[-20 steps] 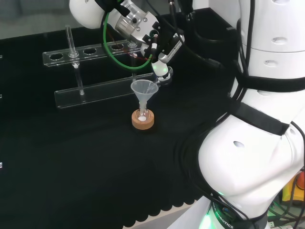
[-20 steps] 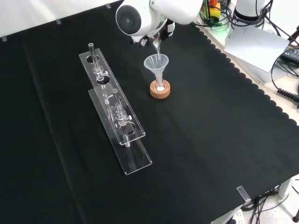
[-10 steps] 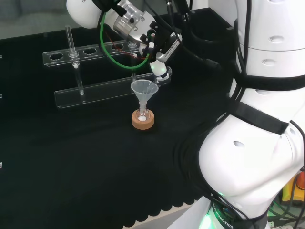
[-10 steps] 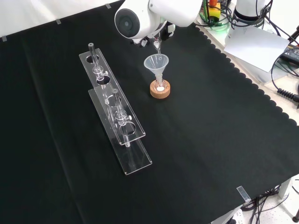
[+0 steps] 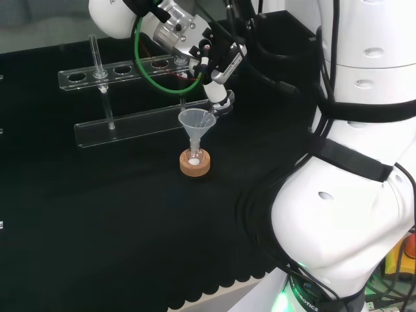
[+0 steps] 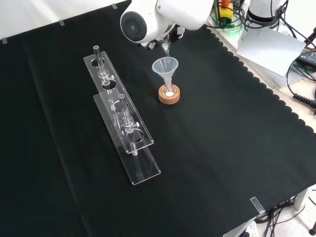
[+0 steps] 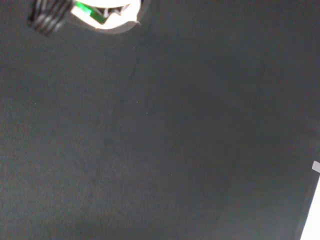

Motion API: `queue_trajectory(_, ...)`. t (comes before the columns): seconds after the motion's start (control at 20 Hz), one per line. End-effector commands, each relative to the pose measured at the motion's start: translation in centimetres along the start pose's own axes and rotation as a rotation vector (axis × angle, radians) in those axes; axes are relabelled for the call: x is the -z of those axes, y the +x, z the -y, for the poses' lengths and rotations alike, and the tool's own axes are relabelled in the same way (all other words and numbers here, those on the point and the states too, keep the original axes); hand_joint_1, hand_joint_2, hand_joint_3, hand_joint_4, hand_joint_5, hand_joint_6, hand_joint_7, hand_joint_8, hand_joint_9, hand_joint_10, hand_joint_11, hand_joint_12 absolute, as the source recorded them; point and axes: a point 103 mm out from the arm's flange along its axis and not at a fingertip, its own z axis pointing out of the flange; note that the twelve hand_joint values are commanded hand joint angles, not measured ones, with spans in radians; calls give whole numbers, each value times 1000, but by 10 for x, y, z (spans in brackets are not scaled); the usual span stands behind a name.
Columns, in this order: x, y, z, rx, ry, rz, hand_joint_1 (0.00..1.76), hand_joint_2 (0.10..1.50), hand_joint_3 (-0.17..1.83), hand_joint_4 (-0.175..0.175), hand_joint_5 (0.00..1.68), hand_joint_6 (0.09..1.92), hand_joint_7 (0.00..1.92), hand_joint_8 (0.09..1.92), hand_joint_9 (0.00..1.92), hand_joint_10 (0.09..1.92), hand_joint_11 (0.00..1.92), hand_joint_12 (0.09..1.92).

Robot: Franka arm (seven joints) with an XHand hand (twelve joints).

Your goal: Pour all the NaCl from the weighing funnel into the round-bottom flask.

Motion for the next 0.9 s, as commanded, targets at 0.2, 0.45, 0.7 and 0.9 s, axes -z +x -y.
queue_trajectory(0.2,5,3,0,-7,24,16,1080,687,720,175,1129,952,375,626,669,544,341,1319)
queue_trajectory(0.45,8,6,0,-16,31,35,1080,687,721,175,1129,953,375,627,669,545,341,1319)
queue_trajectory(0.7,9,5,1,-25,28,48,1079,687,722,175,1129,953,375,627,669,545,341,1319)
queue_trajectory(0.9,10,6,2,-30,31,57,1079,687,722,175,1129,954,375,627,669,546,341,1319)
